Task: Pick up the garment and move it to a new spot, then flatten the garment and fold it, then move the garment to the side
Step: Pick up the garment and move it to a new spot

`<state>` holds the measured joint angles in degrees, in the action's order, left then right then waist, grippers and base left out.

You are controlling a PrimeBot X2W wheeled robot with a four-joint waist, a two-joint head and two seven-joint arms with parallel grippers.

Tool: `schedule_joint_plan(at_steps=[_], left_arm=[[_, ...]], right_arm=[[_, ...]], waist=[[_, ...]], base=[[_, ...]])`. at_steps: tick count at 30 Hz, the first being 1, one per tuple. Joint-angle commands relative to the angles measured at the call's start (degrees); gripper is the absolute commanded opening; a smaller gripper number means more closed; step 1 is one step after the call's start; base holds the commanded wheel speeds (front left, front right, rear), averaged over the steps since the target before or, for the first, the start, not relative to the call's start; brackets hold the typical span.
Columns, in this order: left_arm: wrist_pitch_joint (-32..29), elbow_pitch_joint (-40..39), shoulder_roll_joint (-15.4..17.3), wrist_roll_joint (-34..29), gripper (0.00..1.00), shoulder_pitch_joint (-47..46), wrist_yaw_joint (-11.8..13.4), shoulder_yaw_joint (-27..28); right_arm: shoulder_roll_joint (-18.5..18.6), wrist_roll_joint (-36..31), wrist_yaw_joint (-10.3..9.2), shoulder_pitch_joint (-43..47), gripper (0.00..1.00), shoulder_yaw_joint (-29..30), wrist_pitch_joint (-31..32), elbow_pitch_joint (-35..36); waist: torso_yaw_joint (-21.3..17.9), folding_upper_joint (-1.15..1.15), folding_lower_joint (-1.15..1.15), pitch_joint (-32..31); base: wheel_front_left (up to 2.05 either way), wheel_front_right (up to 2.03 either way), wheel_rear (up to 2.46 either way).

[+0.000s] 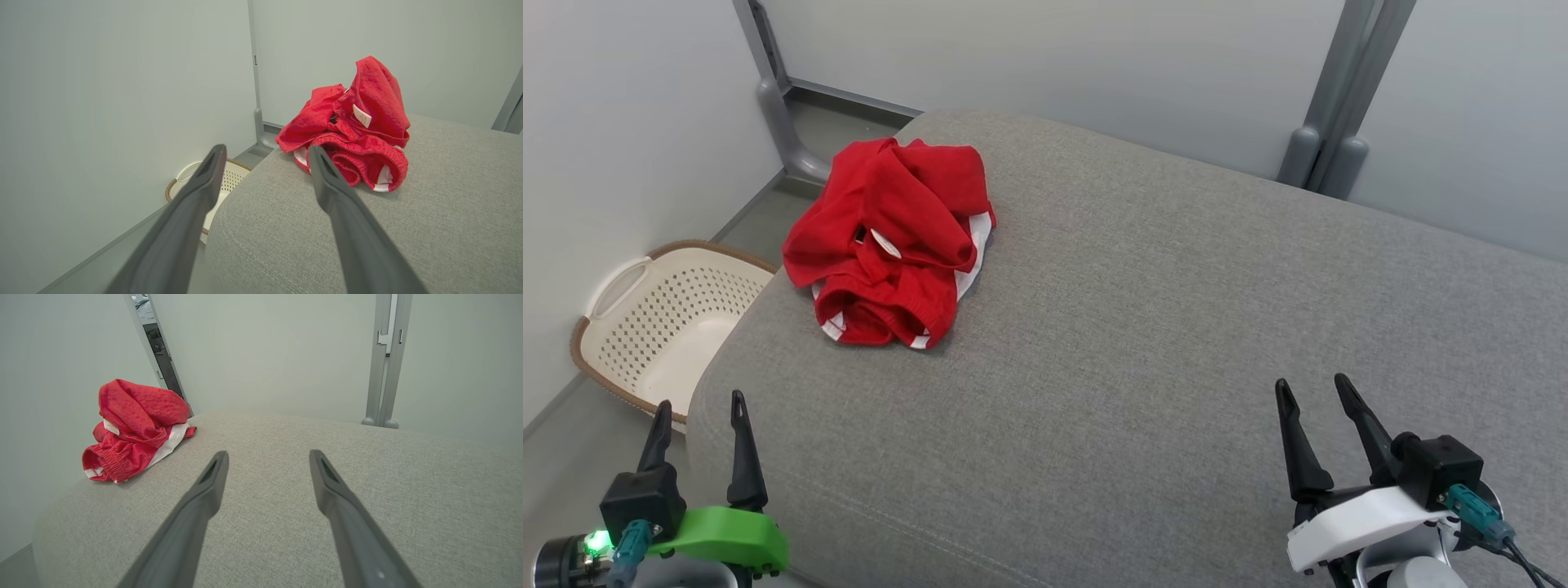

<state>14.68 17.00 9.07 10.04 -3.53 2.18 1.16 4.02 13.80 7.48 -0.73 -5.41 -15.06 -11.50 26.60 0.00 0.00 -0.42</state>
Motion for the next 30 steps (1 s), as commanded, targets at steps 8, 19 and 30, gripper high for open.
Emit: schedule_joint_plan(at_steps=[8,19,30], left_arm=[[-0.6,-1.08,1.47,2.14,1.0,-6.66,-1.1,0.64],[-2.61,-2.22,6.59,6.12,1.0,-22.25,-3.24,4.12],[-8.6,3.13,13.17,9.73,1.0,-36.4,-5.98,6.08]], right_arm=[[1.54,-0.36,0.02,-1.88,1.0,0.28,-0.18,0.2],[4.51,-1.13,0.01,-6.09,1.0,0.32,-0.18,1.81],[5.82,-1.51,0.01,-9.0,1.0,3.87,-0.18,4.33]], waist=[[-3.63,0.0,0.0,2.81],[-14.0,0.0,0.0,11.58],[-22.68,0.0,0.0,20.6]], base=[[0.0,0.0,0.0],[0.0,0.0,0.0],[0.0,0.0,0.0]])
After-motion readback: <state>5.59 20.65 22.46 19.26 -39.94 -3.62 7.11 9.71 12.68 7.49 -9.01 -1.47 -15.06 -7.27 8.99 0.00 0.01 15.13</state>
